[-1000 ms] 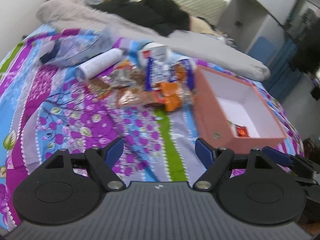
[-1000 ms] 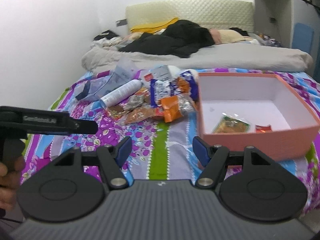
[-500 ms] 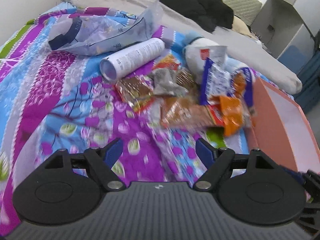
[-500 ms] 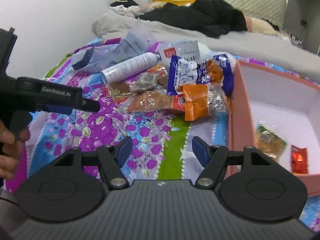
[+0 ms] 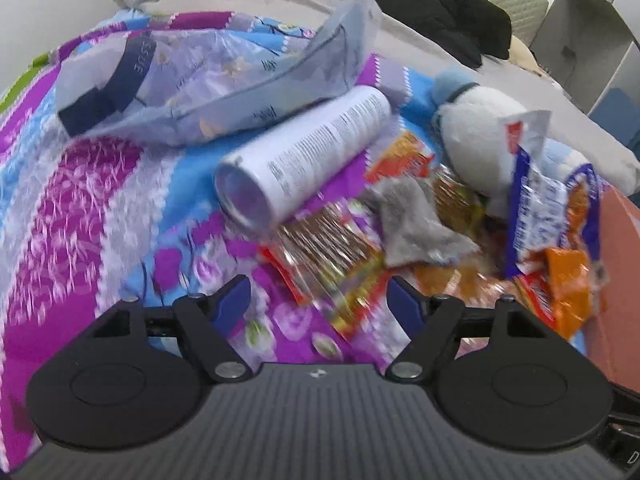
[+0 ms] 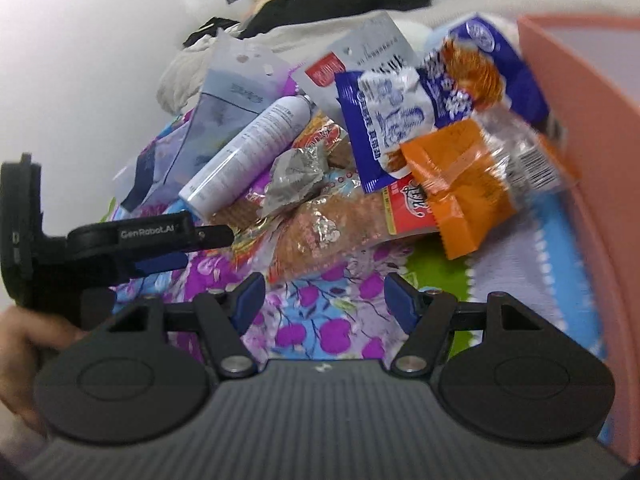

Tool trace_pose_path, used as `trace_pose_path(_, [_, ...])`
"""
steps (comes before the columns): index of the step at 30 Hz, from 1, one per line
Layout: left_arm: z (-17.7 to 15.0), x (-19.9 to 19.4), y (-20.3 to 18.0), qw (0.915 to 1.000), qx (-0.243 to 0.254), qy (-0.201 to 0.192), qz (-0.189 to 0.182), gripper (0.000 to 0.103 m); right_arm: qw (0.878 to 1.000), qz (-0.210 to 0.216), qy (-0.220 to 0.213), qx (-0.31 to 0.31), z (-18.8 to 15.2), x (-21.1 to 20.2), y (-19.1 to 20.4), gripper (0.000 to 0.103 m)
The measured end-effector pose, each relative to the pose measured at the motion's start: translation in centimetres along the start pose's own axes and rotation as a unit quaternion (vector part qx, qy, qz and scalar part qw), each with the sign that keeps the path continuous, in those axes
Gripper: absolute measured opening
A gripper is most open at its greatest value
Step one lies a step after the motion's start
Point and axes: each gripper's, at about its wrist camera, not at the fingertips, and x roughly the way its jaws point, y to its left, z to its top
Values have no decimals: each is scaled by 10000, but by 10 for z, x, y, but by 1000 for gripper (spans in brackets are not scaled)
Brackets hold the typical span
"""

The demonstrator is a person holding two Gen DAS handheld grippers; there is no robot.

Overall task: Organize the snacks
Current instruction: 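Reach the left tool to a brown strip-snack packet and close on it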

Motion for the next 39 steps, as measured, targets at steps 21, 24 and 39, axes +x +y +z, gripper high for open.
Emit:
trace_pose_path(21, [11, 32, 6, 9998, 135, -128, 105, 40, 9939, 137, 86, 1088, 9, 65, -14, 34])
trace_pose_path(24, [9, 24, 6, 9998, 77, -165, 51, 30, 9944, 117, 77, 1049, 10, 60, -13, 19])
trace_pose_path(39, [-25, -52, -6, 9990, -297, -231, -240, 8, 9960, 210, 226, 844, 1, -4, 2, 7])
